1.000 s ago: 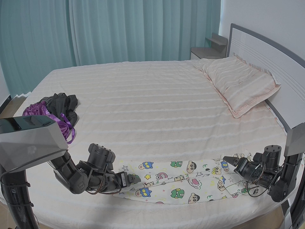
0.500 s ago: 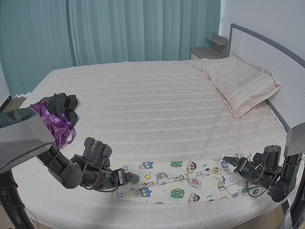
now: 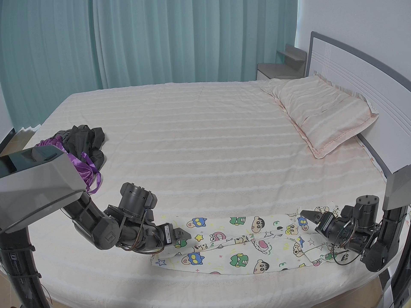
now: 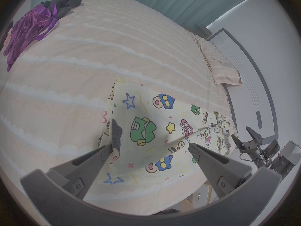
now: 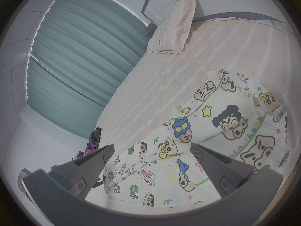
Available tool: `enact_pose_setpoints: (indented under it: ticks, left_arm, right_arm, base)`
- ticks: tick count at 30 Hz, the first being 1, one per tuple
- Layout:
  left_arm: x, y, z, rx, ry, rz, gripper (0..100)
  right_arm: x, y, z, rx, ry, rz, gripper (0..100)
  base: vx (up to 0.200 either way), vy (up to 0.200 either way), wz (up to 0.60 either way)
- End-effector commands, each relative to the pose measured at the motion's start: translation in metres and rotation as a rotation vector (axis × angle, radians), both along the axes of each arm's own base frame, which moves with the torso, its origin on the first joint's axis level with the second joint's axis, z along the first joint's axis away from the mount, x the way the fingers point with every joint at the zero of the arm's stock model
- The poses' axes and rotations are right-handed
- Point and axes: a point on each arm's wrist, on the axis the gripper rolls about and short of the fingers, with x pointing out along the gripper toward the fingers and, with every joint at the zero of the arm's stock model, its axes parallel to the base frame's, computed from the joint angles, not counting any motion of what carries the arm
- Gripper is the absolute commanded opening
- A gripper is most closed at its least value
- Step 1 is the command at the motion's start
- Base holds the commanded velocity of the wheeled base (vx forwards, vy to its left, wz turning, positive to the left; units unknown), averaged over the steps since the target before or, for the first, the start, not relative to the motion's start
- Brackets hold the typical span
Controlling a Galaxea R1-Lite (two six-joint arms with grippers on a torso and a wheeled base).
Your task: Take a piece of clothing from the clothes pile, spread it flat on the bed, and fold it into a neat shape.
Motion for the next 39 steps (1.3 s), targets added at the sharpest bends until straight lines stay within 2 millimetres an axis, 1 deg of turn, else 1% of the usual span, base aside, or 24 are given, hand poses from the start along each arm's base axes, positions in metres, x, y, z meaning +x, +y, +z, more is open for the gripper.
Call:
enact_pose_setpoints:
  ticks: [1,5,11,19,25,26,29,34,39]
  left_arm:
    - [0.002,-0.001,-0.007,0.012,0.013,-0.007,100]
    - [0.002,-0.001,-0.009,0.026,0.01,-0.002,100]
    - [0.003,-0.001,-0.018,0.06,0.016,-0.003,100]
    - [0.01,-0.006,-0.013,0.044,-0.007,0.0,100]
    - [0.01,-0.007,-0.017,0.05,0.005,-0.002,100]
    - [0.01,-0.006,-0.017,0.052,0.004,-0.003,0]
    - [0.008,-0.005,-0.017,0.054,0.01,0.0,0]
    - [0.005,-0.002,-0.004,0.042,-0.016,0.004,0]
    - [0.007,-0.003,0.002,0.032,-0.037,0.005,0]
  right_arm:
    - [0.001,0.0,0.001,0.003,-0.015,-0.001,100]
    - [0.001,0.0,0.001,0.003,-0.015,-0.001,100]
    - [0.001,0.0,0.001,0.003,-0.015,0.001,100]
    - [0.001,0.0,0.001,0.003,-0.015,0.001,100]
    - [0.001,0.0,0.001,0.003,-0.015,-0.001,100]
    - [0.001,0.0,0.001,0.003,-0.015,0.001,100]
    - [0.0,0.0,0.001,0.002,-0.012,0.001,100]
    - [0.001,0.0,0.001,0.003,-0.013,0.001,100]
    - [0.0,-0.001,0.002,0.003,-0.015,-0.002,100]
  base:
    - [0.0,0.0,0.0]
    - [0.0,0.0,0.0]
    - [0.0,0.0,0.0]
    - [0.0,0.0,0.0]
    - [0.0,0.0,0.0]
    - [0.0,0.0,0.0]
    - [0.0,0.0,0.0]
    - [0.0,0.0,0.0]
    - [0.0,0.0,0.0]
